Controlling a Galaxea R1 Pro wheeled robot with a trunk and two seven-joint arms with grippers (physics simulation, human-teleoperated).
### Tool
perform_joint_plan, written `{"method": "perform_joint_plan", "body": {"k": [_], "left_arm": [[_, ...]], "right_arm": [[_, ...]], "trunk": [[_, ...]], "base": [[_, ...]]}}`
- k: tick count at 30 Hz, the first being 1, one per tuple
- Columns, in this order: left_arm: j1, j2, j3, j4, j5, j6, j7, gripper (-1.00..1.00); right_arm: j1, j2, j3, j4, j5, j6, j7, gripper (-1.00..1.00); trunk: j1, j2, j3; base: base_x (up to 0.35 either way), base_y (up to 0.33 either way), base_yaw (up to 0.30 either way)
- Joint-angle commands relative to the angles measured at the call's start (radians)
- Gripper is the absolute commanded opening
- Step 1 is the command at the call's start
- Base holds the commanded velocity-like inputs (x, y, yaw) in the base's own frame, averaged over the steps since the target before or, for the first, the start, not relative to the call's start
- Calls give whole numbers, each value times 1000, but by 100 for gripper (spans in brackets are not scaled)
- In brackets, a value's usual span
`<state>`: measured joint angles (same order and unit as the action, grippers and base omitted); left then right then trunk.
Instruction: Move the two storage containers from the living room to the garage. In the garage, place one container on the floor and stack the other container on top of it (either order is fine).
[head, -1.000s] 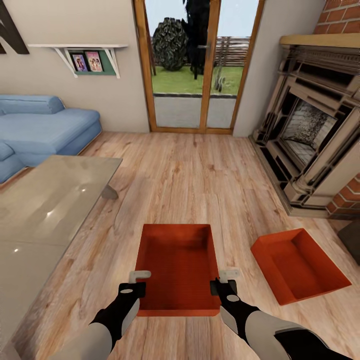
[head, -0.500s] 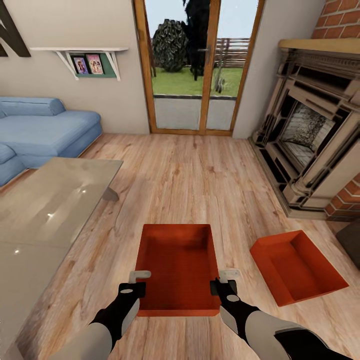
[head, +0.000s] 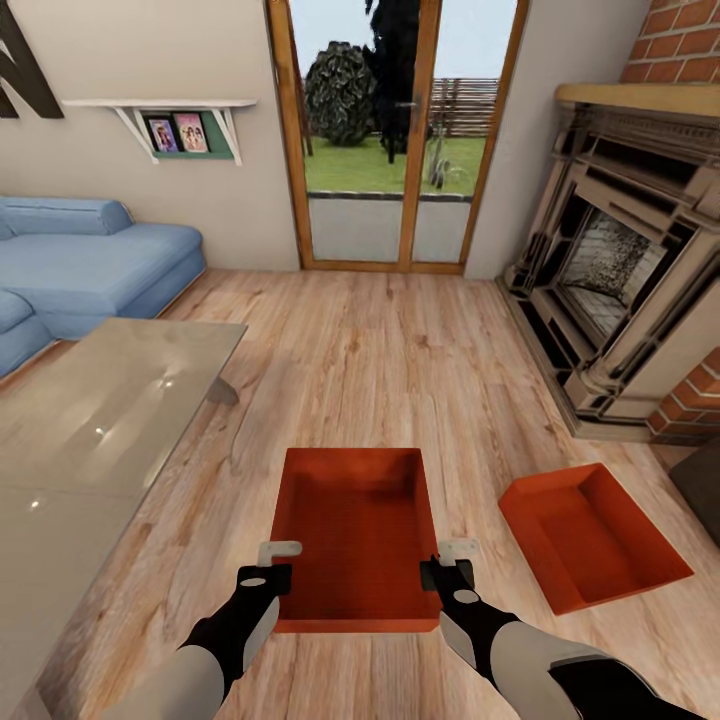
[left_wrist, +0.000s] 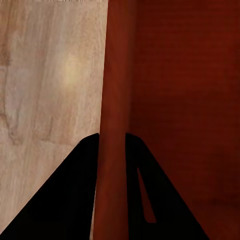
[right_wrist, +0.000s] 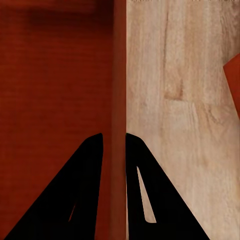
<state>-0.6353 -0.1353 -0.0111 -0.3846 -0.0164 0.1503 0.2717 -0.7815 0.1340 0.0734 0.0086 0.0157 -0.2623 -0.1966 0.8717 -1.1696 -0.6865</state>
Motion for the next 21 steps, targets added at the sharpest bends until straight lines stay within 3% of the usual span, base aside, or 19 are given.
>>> {"method": "perform_joint_plan", "body": {"k": [1, 21], "left_arm": [[0, -1, 10, 1, 7, 8, 8, -100], [0, -1, 11, 1, 7, 8, 8, -100]], "right_arm": [[-1, 2, 2, -2, 17, -4, -3, -100], [-1, 1, 2, -2, 18, -5, -3, -100]], "trunk": [[0, 0, 1], [0, 0, 32]], "base": [[0, 0, 0], [0, 0, 0]]}}
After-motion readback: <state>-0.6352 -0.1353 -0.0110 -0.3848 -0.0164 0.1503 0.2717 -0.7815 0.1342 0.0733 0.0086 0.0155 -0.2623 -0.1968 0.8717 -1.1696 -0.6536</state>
